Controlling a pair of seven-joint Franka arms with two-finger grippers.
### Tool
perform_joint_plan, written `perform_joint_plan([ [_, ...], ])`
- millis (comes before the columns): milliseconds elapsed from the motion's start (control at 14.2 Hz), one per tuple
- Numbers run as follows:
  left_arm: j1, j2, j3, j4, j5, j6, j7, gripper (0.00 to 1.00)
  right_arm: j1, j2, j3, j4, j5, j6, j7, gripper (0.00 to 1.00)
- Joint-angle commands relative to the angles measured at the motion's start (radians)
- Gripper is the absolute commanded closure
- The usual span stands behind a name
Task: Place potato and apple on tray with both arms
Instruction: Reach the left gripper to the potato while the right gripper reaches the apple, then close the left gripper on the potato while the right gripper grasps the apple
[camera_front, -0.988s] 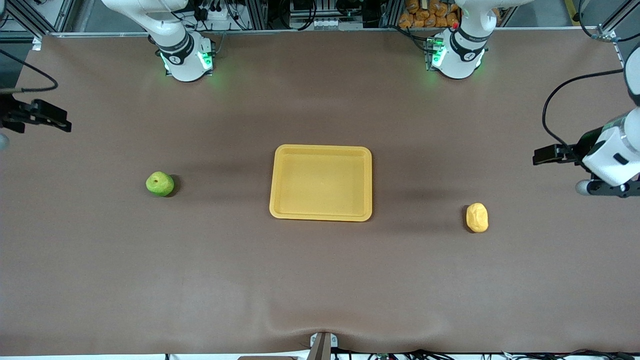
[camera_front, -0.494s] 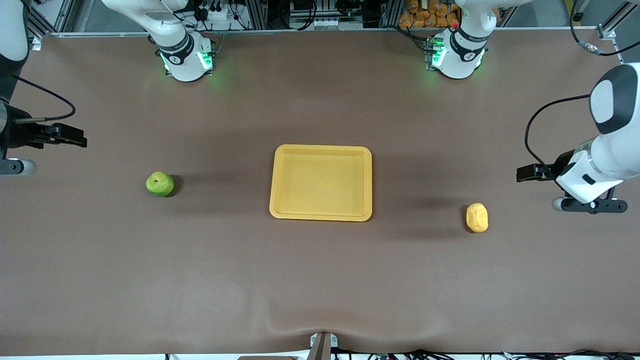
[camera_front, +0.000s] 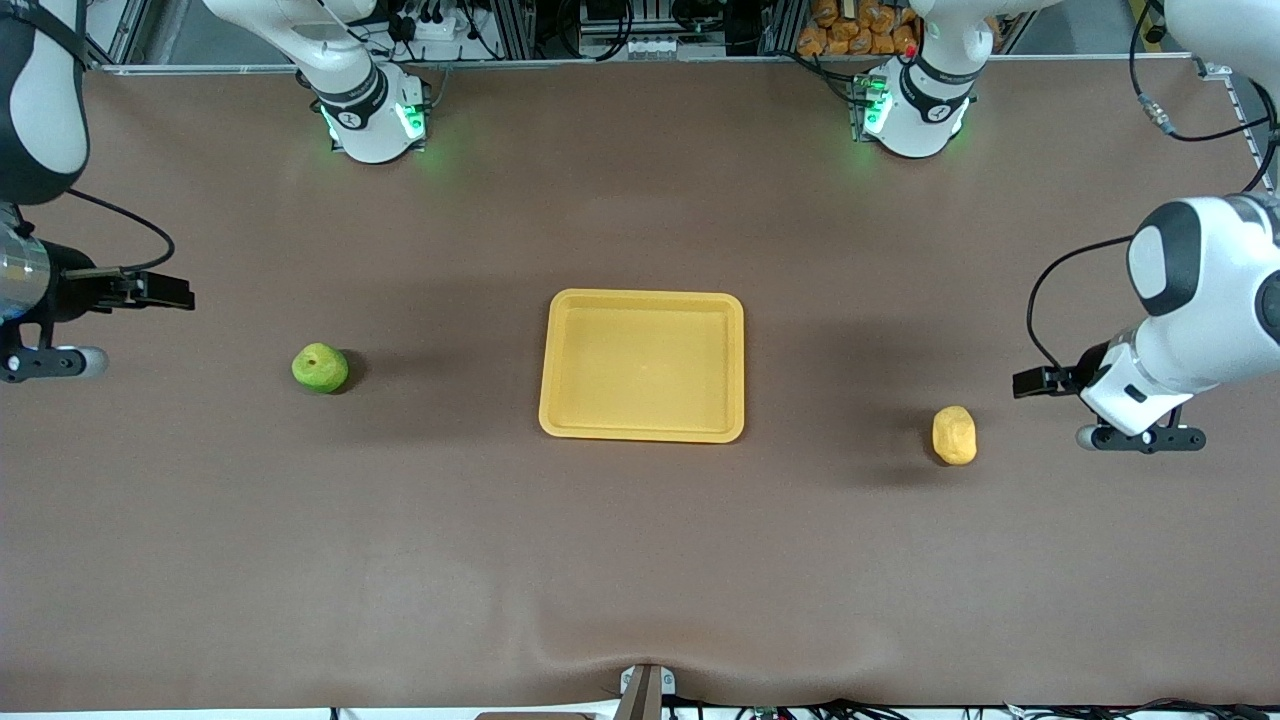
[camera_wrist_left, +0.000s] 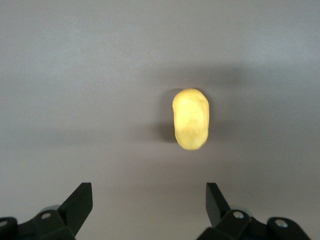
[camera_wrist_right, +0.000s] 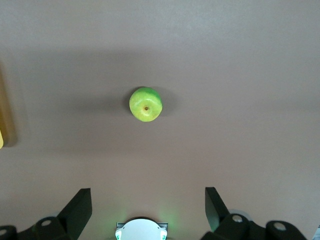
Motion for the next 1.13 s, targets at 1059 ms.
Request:
perform_joint_plan([
  [1059, -0.043, 0.246, -0.023, -0.087, 0.003, 0.422, -0.039, 0.0, -0.016, 0.074, 0.01, -0.211, 0.018, 0.224, -0.005, 0.0],
])
